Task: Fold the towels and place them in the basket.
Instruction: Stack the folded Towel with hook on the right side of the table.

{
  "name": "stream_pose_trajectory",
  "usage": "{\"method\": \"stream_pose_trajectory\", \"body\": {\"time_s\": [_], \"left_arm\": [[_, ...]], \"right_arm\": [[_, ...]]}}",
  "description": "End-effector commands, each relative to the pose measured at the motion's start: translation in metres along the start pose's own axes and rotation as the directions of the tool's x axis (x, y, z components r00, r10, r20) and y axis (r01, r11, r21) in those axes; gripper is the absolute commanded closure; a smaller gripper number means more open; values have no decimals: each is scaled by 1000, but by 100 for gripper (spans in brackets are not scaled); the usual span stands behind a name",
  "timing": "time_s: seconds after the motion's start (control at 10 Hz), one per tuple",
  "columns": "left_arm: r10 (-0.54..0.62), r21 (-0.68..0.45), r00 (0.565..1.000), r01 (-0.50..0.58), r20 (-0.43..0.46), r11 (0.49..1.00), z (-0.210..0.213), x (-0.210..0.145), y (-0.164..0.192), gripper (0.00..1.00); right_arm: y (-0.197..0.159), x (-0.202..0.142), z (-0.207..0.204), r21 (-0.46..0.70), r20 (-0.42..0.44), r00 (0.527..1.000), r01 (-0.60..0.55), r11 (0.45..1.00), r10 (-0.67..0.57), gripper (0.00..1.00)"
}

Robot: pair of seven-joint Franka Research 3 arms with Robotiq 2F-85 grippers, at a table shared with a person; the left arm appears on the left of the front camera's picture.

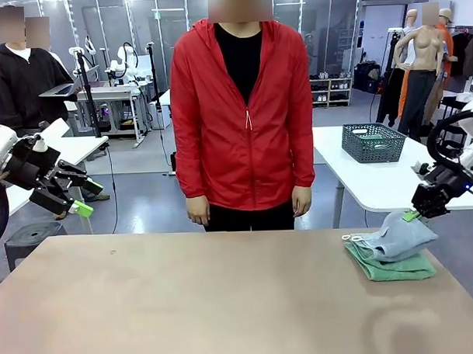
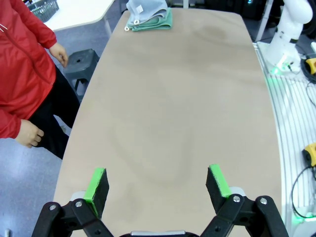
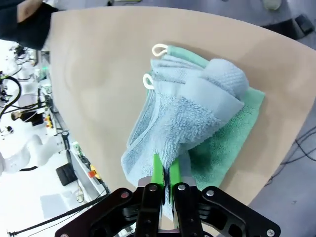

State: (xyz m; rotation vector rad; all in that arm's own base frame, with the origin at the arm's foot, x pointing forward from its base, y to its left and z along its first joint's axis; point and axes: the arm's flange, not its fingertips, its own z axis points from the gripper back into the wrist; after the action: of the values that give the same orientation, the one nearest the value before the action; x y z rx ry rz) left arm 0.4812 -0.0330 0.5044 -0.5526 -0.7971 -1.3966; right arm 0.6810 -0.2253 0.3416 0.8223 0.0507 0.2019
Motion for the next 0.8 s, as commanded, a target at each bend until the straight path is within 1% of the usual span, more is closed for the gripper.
{"method": "stream_pose_trajectory", "body": {"time_s": [0.0, 0.1, 0.2, 0.3, 0.4, 0.5, 0.6, 0.7], "left_arm": [[-2, 15, 1000, 2, 0, 1000, 0, 1, -3, 0], [-2, 15, 1000, 2, 0, 1000, 0, 1, -3, 0], [-2, 15, 1000, 2, 0, 1000, 0, 1, -3, 0], [-2, 15, 1000, 2, 0, 1000, 0, 1, -3, 0], [-2, 15, 1000, 2, 0, 1000, 0, 1, -3, 0], [-2, 15, 1000, 2, 0, 1000, 0, 1, -3, 0], [-2, 15, 1000, 2, 0, 1000, 0, 1, -3, 0], [-2, 15, 1000, 2, 0, 1000, 0, 1, -3, 0]], "right_arm": [[-7, 10, 8, 90, -5, 1000, 22, 996, -22, 95], [-13, 6, 5, 123, -4, 999, 52, 991, -52, 95], [-17, 3, 3, 124, -4, 998, 65, 990, -65, 95], [-17, 1, 4, 102, -6, 998, 67, 993, -67, 75], [-15, 0, 5, 63, -4, 998, 69, 996, -69, 75], [-13, 1, 6, 26, -6, 998, 67, 997, -67, 55], [-11, 1, 6, -28, -5, 997, 76, 997, -76, 71], [-10, 2, 6, -92, -12, 995, 101, 991, -102, 35]]}}
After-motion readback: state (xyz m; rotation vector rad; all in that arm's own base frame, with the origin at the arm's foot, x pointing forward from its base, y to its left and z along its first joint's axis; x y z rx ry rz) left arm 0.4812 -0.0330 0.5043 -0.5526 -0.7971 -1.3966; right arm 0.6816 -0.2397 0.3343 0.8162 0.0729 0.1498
